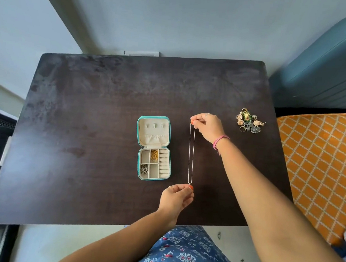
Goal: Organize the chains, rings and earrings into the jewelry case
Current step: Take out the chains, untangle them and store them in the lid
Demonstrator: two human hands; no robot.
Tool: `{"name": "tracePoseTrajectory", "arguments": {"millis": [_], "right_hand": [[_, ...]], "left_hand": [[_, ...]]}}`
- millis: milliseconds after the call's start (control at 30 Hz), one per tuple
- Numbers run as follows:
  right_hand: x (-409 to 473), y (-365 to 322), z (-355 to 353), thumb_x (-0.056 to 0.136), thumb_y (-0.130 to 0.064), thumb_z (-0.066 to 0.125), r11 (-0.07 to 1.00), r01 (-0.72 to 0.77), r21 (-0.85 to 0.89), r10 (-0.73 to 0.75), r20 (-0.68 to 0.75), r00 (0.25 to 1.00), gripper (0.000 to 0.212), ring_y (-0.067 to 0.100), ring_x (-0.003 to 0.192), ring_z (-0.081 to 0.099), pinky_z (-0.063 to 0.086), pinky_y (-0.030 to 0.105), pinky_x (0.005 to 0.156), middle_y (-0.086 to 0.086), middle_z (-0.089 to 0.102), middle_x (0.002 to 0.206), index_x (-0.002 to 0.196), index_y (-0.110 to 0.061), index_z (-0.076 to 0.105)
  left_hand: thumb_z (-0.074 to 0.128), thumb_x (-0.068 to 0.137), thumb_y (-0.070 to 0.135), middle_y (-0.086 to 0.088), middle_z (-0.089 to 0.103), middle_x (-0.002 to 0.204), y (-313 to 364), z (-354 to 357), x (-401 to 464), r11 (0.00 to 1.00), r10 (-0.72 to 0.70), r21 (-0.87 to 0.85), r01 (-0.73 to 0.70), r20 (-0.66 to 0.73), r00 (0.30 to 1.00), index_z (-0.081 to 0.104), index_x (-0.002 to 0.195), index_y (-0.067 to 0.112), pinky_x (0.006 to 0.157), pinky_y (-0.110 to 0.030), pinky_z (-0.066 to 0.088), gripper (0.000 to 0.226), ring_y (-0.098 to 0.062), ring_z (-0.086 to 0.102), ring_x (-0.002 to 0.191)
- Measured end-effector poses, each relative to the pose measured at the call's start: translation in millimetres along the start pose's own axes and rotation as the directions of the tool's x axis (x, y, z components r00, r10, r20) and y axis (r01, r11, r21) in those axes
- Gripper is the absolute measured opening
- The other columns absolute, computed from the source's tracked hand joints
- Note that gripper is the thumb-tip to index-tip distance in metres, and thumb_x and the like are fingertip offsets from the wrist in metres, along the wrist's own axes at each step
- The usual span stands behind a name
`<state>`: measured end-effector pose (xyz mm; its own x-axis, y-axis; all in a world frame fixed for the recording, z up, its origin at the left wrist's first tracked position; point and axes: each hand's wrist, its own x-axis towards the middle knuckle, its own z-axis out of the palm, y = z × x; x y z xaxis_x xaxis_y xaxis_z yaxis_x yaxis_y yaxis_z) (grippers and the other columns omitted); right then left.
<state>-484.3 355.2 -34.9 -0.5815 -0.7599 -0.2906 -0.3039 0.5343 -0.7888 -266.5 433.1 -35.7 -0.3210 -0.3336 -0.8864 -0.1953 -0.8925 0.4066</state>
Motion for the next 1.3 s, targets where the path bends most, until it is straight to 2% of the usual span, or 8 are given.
{"name": "tracePoseTrajectory", "arguments": {"millis": [200, 300, 433, 567, 767, 933, 1067, 1300], "right_hand": [[0, -6, -8, 0.086, -0.012, 0.061, 0.961, -0.228, 0.157, 0.208, 0.130, 0.969, 0.010, 0.006, 0.066, 0.061, 0.055, 0.022, 0.067, -0.001, 0.068, 0.077, 0.088, -0.015, 0.070], [-4, -11, -14, 0.086, -0.010, 0.063, 0.803, -0.429, 0.414, 0.352, 0.252, 0.901, 0.007, 0.008, 0.065, 0.059, 0.053, 0.025, 0.071, 0.000, 0.065, 0.073, 0.087, -0.014, 0.070], [-12, -5, -21, 0.089, -0.006, 0.062, 0.510, -0.536, 0.672, 0.337, 0.417, 0.844, 0.014, 0.015, 0.082, 0.065, 0.053, 0.031, 0.088, 0.005, 0.069, 0.086, 0.101, -0.004, 0.069], [-17, 4, -21, 0.089, 0.009, 0.050, 0.441, -0.503, 0.743, 0.342, 0.378, 0.860, 0.025, 0.023, 0.095, 0.067, 0.052, 0.035, 0.093, 0.013, 0.069, 0.097, 0.108, 0.003, 0.065], [-16, 13, -18, 0.080, 0.005, 0.068, 0.706, -0.449, 0.548, 0.360, 0.269, 0.893, 0.023, 0.019, 0.091, 0.071, 0.053, 0.035, 0.094, 0.013, 0.072, 0.097, 0.101, -0.005, 0.070], [-10, 16, -8, 0.072, -0.017, 0.078, 0.974, -0.220, 0.046, 0.217, 0.064, 0.974, 0.019, 0.011, 0.078, 0.071, 0.057, 0.025, 0.080, -0.001, 0.074, 0.083, 0.091, -0.019, 0.078], [-4, 9, 3, 0.078, -0.023, 0.074, 0.962, 0.002, -0.274, 0.022, 0.085, 0.996, 0.017, 0.013, 0.091, 0.067, 0.045, 0.016, 0.087, 0.001, 0.075, 0.091, 0.095, -0.019, 0.077], [2, -7, 25, 0.085, -0.021, 0.068, 0.909, 0.114, -0.400, -0.079, 0.102, 0.992, 0.015, 0.019, 0.097, 0.065, 0.050, 0.032, 0.092, 0.000, 0.073, 0.099, 0.097, -0.020, 0.076]], "left_hand": [[0.067, 0.088, 0.013, -0.007, 0.071, 0.078, -5, -5, 2, 0.949, 0.166, 0.281, -0.143, -0.061, 0.984, 0.070, 0.087, 0.006, 0.069, -0.020, 0.057, 0.007, -0.011, 0.067, 0.071], [0.067, 0.088, 0.014, -0.009, 0.073, 0.080, -6, -10, 4, 0.910, 0.229, 0.367, -0.193, -0.056, 0.972, 0.071, 0.088, 0.006, 0.069, -0.022, 0.057, 0.009, -0.010, 0.068, 0.070], [0.060, 0.092, 0.010, -0.009, 0.071, 0.080, -2, -12, 4, 0.932, 0.214, 0.306, -0.195, -0.031, 0.976, 0.070, 0.088, 0.004, 0.068, -0.023, 0.058, 0.012, -0.012, 0.067, 0.069], [0.057, 0.095, 0.009, -0.010, 0.071, 0.083, -2, -16, 2, 0.982, 0.115, 0.143, -0.120, 0.044, 0.992, 0.070, 0.096, 0.000, 0.068, -0.022, 0.057, 0.016, -0.012, 0.068, 0.072], [0.060, 0.092, 0.008, -0.011, 0.071, 0.083, -2, -20, 1, 0.999, 0.001, -0.034, 0.003, 0.135, 0.991, 0.066, 0.099, -0.005, 0.067, -0.020, 0.057, 0.016, -0.011, 0.067, 0.070], [0.060, 0.092, 0.005, -0.015, 0.071, 0.083, -6, -19, 2, 0.995, -0.025, -0.094, 0.034, 0.101, 0.995, 0.062, 0.096, -0.005, 0.064, -0.020, 0.057, 0.011, -0.013, 0.069, 0.070], [0.059, 0.093, 0.004, -0.016, 0.072, 0.085, -9, -16, 4, 0.992, -0.032, -0.122, 0.039, 0.053, 0.998, 0.060, 0.096, -0.004, 0.063, -0.022, 0.057, 0.009, -0.016, 0.071, 0.074], [0.061, 0.093, 0.010, -0.015, 0.074, 0.089, -3, -5, 8, 1.000, -0.005, 0.005, 0.006, -0.085, 0.996, 0.064, 0.093, 0.000, 0.067, -0.025, 0.059, 0.011, -0.021, 0.073, 0.082]]}}
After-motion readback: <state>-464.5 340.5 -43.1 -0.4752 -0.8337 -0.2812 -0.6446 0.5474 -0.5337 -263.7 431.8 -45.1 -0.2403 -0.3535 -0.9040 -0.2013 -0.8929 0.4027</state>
